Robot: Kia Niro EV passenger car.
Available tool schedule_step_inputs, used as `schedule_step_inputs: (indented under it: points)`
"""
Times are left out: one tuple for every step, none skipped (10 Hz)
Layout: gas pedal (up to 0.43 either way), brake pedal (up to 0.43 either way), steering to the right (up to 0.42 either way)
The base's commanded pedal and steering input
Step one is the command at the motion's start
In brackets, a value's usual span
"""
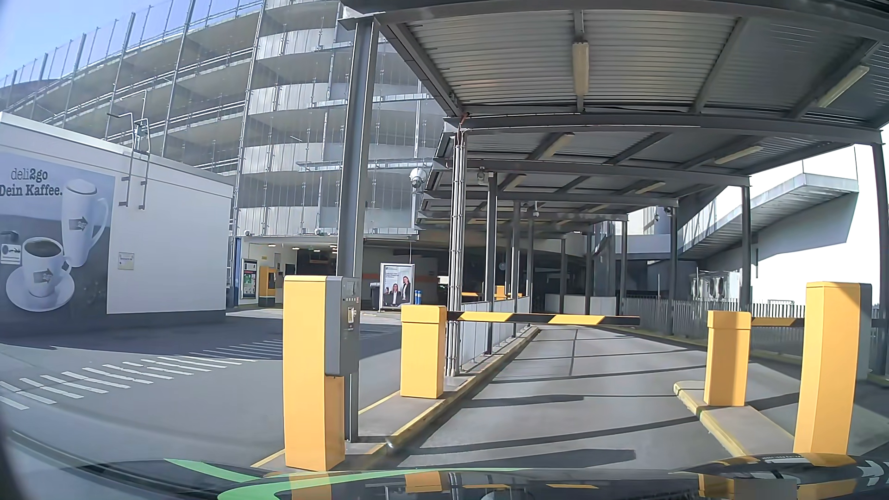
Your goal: Follow the waypoints while adhering to traffic rules and regulations
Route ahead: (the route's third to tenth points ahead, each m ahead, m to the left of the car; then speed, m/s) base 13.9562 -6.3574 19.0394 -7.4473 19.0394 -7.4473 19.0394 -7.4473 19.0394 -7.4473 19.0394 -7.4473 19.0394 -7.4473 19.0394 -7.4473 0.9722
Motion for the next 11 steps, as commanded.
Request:
schedule_step_inputs:
  points:
    - [0.000,0.073,0.223]
    - [0.000,0.085,0.205]
    - [0.000,0.085,0.192]
    - [0.000,0.085,0.181]
    - [0.000,0.079,0.167]
    - [0.000,0.079,0.150]
    - [0.000,0.085,0.143]
    - [0.000,0.085,0.138]
    - [0.000,0.085,0.127]
    - [0.000,0.085,0.116]
    - [0.000,0.091,0.111]
